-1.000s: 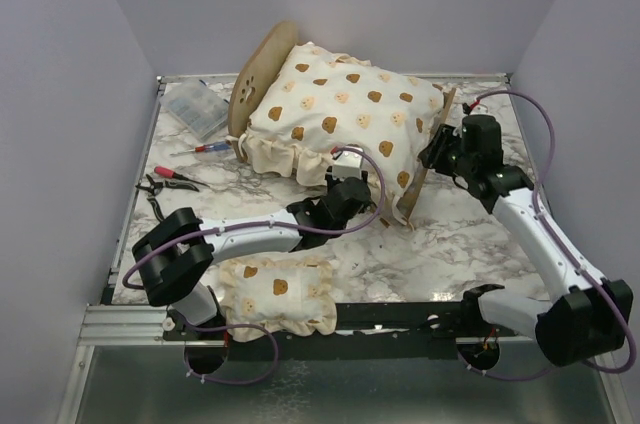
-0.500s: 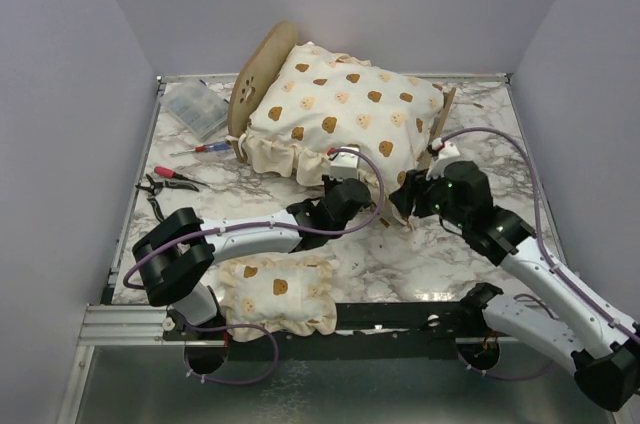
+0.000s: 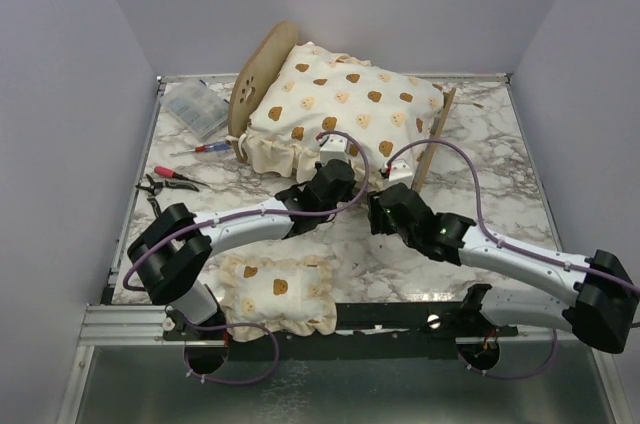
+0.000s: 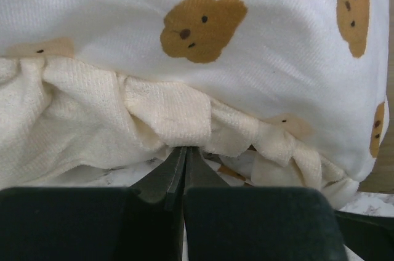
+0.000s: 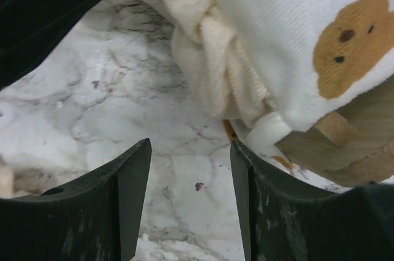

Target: Set up the pet bed

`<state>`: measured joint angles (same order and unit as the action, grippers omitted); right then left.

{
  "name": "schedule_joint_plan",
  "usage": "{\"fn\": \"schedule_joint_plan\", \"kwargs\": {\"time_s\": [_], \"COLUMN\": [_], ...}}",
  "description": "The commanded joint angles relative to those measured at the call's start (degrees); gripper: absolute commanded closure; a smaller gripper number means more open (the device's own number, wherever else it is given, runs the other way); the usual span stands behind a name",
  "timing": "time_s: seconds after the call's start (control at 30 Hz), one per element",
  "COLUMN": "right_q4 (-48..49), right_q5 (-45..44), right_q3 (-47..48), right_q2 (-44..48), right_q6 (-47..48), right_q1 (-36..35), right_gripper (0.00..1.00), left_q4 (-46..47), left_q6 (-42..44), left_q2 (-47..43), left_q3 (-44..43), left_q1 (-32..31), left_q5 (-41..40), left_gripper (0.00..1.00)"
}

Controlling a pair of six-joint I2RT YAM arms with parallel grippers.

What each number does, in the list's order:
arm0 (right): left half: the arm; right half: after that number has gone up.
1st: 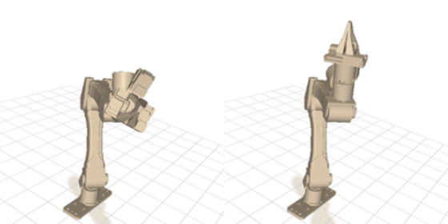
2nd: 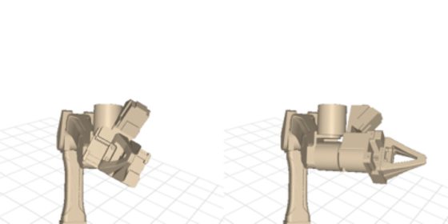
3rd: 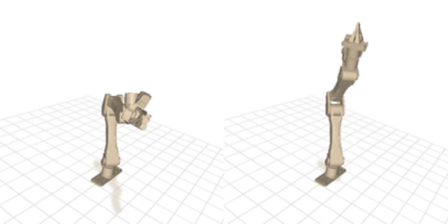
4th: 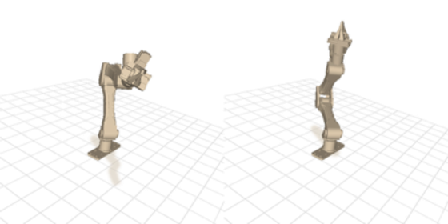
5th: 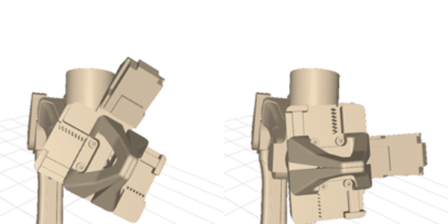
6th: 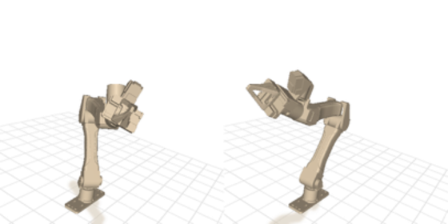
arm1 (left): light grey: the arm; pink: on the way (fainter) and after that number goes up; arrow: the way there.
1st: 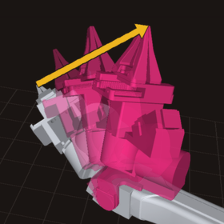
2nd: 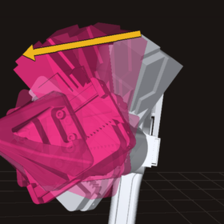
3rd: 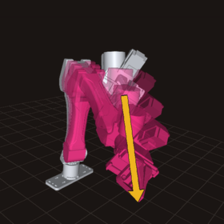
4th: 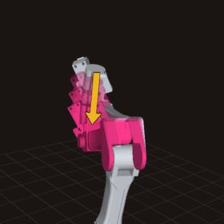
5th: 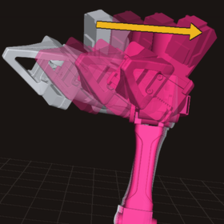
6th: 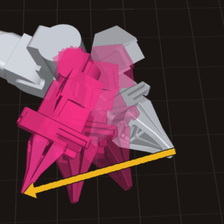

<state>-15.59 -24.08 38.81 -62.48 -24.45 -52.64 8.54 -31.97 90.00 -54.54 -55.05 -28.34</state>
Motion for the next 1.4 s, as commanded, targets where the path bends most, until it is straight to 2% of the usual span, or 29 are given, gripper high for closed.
{"fn": "schedule_joint_plan", "kwargs": {"time_s": [0.0, 0.3, 0.4, 0.47, 0.7, 0.73, 0.87, 1.1, 1.23, 1.37], "right_q4": [4.4, 13.0, 13.0, 12.7, 9.6, 8.7, 2.9, -14.0, -22.6, -26.2], "right_q5": [-11.9, -16.9, -20.0, -22.1, -22.9, -22.0, -15.3, -4.5, -1.7, -1.2], "right_q3": [0.0, -2.1, -1.9, -1.9, -2.7, -2.4, 0.3, 6.7, 9.4, 9.7], "right_q2": [-4.4, -9.8, -11.3, -11.9, -8.1, -7.0, -1.7, 4.3, 5.1, 6.9], "right_q6": [-4.2, -5.9, -7.4, -7.7, -8.1, -7.5, -4.1, -2.5, -3.0, -3.6], "right_q1": [-0.4, -0.4, -0.4, -0.4, -0.4, -0.4, -0.4, -0.3, -0.2, -0.2], "right_gripper": [0.42, 0.42, 0.47, 0.54, 0.98, 0.99, 0.99, 0.99, 0.99, 0.99], "left_q4": [1.8, 2.1, 2.1, 2.1, 0.7, 0.1, -3.9, -12.2, -17.7, -23.7], "left_q6": [-1.9, -2.7, -3.2, -3.4, -3.0, -2.8, -1.2, 1.2, 2.6, 3.2], "left_q2": [-2.3, -2.3, -2.4, -2.7, -3.9, -3.9, -4.3, -6.3, -6.7, -6.3], "left_q3": [0.1, -0.2, -0.2, -0.2, -1.1, -1.5, -3.6, -7.5, -9.8, -11.8], "left_q1": [1.6, 2.8, 3.0, 3.0, 3.4, 3.4, 3.9, 4.9, 5.6, 6.2], "left_q5": [7.7, 10.7, 11.3, 11.7, 12.2, 12.3, 12.8, 13.6, 13.5, 12.8], "left_gripper": [1.00, 1.00, 1.00, 1.00, 1.00, 1.00, 1.00, 1.00, 1.00, 1.00]}}
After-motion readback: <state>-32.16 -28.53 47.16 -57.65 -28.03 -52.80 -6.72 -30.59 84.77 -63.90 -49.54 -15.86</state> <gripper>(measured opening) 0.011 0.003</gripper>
